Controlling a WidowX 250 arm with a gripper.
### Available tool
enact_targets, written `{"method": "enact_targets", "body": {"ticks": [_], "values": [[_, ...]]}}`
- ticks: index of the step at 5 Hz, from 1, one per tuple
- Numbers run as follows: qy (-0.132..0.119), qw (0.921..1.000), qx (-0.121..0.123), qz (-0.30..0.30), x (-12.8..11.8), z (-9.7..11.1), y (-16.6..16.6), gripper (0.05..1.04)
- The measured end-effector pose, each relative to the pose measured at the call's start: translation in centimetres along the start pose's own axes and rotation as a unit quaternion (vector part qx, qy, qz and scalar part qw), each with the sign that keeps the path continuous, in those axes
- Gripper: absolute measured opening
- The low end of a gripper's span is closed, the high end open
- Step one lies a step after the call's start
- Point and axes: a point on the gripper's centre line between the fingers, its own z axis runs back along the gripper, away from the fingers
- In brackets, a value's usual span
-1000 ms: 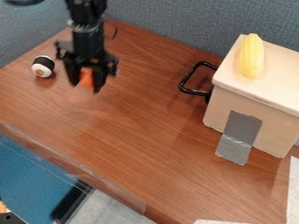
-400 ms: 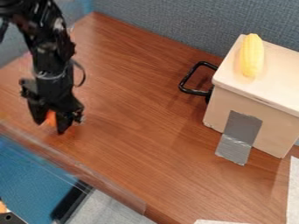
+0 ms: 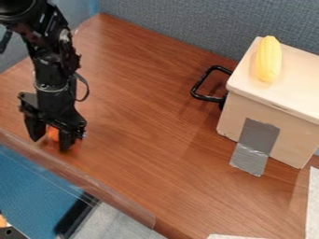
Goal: Move the orange object to the bottom of the table
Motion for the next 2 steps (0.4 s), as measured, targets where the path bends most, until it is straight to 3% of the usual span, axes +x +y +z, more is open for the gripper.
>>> {"method": "enact_targets", "body": {"ticks": [1, 2], "values": [[-0.003, 0.9995, -0.031, 0.005, 0.1, 2.5, -0.2, 1.011], [-0.030, 0.9983, -0.049, -0.007, -0.1, 6.5, -0.1, 1.005]]}}
